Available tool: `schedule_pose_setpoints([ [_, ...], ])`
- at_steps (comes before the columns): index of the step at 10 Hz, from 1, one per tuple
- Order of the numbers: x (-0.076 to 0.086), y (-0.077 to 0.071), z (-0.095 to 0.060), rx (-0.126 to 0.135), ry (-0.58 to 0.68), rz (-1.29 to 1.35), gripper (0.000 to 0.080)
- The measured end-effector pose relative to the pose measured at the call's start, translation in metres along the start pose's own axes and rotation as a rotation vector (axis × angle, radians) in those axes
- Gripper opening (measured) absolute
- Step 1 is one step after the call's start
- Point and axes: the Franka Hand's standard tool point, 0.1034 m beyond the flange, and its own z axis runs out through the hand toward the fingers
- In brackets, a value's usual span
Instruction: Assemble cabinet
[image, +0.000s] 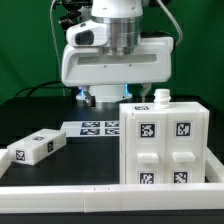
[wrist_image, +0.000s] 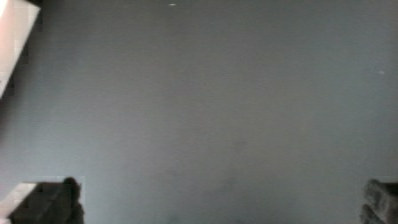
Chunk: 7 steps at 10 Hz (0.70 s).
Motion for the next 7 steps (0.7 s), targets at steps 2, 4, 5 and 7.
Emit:
schedule_pose_setpoints([
  [2, 0.0, -0.001, 0.0, 0.0, -0.001, -0.003, 0.0796],
  [4, -0.002, 0.002, 0.001, 0.005, -0.002, 0.009, 0.0796],
  [5, -0.011, 0.02, 0.004, 0.023, -0.013, 0.079, 0.0796],
  [7, -0.02, 0.05, 0.014, 0.026, -0.028, 0.12, 0.0796],
])
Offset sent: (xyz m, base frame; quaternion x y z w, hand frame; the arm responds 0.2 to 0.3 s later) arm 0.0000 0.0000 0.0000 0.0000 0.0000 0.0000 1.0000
